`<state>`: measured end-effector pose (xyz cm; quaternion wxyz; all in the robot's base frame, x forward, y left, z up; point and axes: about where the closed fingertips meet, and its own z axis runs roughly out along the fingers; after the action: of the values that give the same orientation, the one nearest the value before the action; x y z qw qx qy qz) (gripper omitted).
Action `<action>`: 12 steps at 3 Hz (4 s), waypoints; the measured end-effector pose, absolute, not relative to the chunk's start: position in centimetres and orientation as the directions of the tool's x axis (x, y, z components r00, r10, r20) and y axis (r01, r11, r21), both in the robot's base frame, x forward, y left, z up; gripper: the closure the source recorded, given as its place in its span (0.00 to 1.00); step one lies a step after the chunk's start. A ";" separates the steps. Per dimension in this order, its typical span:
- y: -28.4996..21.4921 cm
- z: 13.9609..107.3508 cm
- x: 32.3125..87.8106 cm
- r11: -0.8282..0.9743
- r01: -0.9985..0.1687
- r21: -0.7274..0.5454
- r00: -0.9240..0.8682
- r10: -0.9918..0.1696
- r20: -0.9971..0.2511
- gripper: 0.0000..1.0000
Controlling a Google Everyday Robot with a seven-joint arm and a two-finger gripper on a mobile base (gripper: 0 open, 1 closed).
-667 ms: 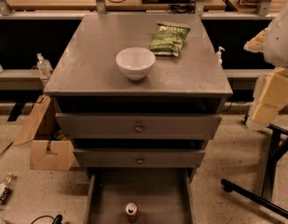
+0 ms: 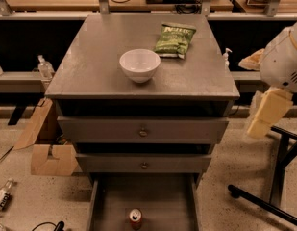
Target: Pick coke can from bottom drawer and place on counter
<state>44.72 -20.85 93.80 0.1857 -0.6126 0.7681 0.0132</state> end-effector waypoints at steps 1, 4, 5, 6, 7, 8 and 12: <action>-17.9 85.8 44.6 0.210 -0.967 -0.147 -0.107 -0.852 -0.512 0.00; -12.5 74.3 45.4 0.375 -0.919 -0.122 -0.039 -0.396 -0.918 0.00; -12.4 74.3 45.4 0.369 -0.921 -0.123 -0.038 -0.401 -0.915 0.00; -11.1 72.1 45.4 0.348 -0.931 -0.112 -0.030 -0.377 -0.926 0.00; -7.1 64.7 44.0 0.274 -0.957 -0.093 0.001 -0.318 -0.948 0.00; -4.2 54.0 41.5 0.187 -0.976 -0.115 0.056 -0.293 -0.954 0.00; 2.8 32.3 40.8 0.083 -0.996 0.034 -0.062 -0.351 -0.934 0.00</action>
Offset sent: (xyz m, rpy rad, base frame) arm 0.0284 0.0869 -0.1802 0.8358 -0.3177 0.1034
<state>40.75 2.79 32.31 0.4083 -0.5500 0.6121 0.3951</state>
